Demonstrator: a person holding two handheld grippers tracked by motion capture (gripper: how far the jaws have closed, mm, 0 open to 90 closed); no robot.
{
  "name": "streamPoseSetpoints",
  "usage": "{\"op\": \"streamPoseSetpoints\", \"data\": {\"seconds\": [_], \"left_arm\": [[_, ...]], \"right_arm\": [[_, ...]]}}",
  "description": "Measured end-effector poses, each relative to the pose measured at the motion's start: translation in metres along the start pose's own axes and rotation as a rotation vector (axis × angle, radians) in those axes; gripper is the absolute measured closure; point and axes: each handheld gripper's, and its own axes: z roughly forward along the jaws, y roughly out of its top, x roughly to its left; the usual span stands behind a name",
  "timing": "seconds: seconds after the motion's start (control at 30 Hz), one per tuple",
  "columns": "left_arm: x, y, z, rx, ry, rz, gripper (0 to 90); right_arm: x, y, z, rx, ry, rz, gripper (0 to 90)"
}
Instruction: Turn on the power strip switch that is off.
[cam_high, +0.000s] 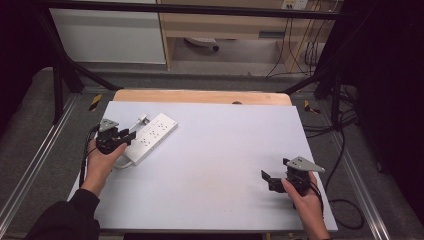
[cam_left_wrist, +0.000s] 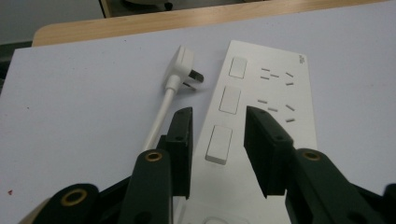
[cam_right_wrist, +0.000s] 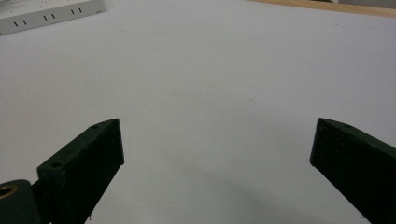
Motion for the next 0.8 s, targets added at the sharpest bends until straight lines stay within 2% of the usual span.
{"op": "streamPoseSetpoints", "data": {"seconds": [0.27,0.37,0.57,0.8], "left_arm": [[0.003,-0.002,0.009,-0.001,-0.006,-0.025,73.6],[0.004,-0.003,0.011,0.001,-0.019,-0.033,81.5],[0.002,-0.004,0.015,0.016,-0.031,-0.021,89.8],[0.001,-0.004,0.018,0.041,-0.014,-0.001,90.0]], "right_arm": [[-0.001,0.000,0.000,-0.003,0.001,0.005,3.3],[-0.001,0.000,0.000,0.000,0.003,0.007,3.2],[-0.002,-0.001,0.000,-0.001,0.003,0.005,3.3],[-0.002,-0.002,0.000,0.007,0.008,0.004,3.3]]}}
